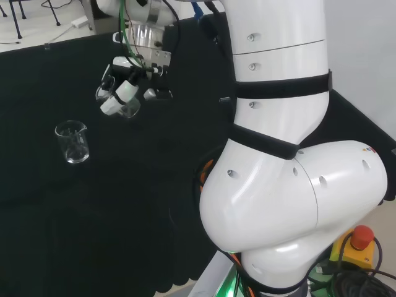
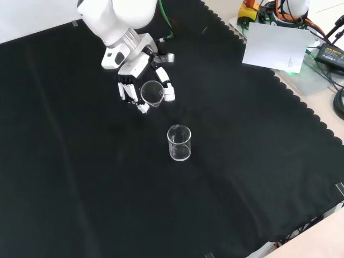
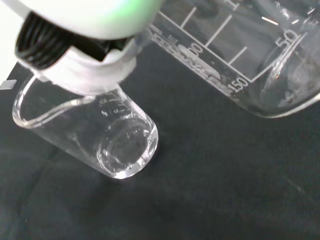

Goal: Place the beaker back on the table.

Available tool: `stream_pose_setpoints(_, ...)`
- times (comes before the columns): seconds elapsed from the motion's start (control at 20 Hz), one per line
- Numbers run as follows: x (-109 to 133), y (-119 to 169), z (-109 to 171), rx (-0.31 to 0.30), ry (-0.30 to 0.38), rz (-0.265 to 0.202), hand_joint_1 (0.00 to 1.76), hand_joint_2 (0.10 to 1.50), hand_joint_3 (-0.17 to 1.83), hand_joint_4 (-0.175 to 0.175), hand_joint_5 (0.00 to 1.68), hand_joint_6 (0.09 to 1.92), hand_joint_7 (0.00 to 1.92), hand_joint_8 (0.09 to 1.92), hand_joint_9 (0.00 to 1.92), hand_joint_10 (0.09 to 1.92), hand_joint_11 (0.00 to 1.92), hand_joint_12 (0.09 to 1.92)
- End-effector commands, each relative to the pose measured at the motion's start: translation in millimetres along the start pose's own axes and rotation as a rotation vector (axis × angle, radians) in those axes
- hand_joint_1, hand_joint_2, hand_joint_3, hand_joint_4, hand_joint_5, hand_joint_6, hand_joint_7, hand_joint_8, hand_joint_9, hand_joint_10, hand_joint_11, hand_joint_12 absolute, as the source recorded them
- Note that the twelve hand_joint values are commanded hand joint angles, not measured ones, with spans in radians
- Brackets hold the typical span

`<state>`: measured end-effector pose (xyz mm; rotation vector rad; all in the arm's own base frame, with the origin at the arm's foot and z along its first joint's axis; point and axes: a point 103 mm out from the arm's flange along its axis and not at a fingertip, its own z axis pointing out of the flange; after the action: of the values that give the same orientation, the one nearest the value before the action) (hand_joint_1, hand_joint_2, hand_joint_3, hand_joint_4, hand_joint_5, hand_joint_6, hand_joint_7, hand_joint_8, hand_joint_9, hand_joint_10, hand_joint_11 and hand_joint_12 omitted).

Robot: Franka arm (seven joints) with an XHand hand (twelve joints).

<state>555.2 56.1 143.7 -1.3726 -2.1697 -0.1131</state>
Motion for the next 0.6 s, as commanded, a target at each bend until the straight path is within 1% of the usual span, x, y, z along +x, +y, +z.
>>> stream_pose_setpoints(0.05,-15.0,-7.3,20.0,-0.034,0.015,-0.024,1.15,0.67,0.54,0.175,1.43,0.32,1.78,0.09,1.67,0.09,0.9,1.05)
stream_pose_setpoints(0.35,-27.5,-9.9,41.8,-0.007,0.036,-0.02,1.15,0.67,0.54,0.175,1.43,0.31,1.75,0.09,1.66,0.09,0.9,1.05)
stream_pose_setpoints(0.5,-29.1,-10.3,49.2,-0.015,0.055,-0.022,1.15,0.67,0.54,0.175,1.43,0.31,1.72,0.09,1.65,0.09,0.9,1.05)
stream_pose_setpoints(0.6,-29.6,-10.7,52.8,-0.028,0.082,-0.026,1.15,0.67,0.54,0.175,1.44,0.31,1.71,0.09,1.64,0.09,0.9,1.06)
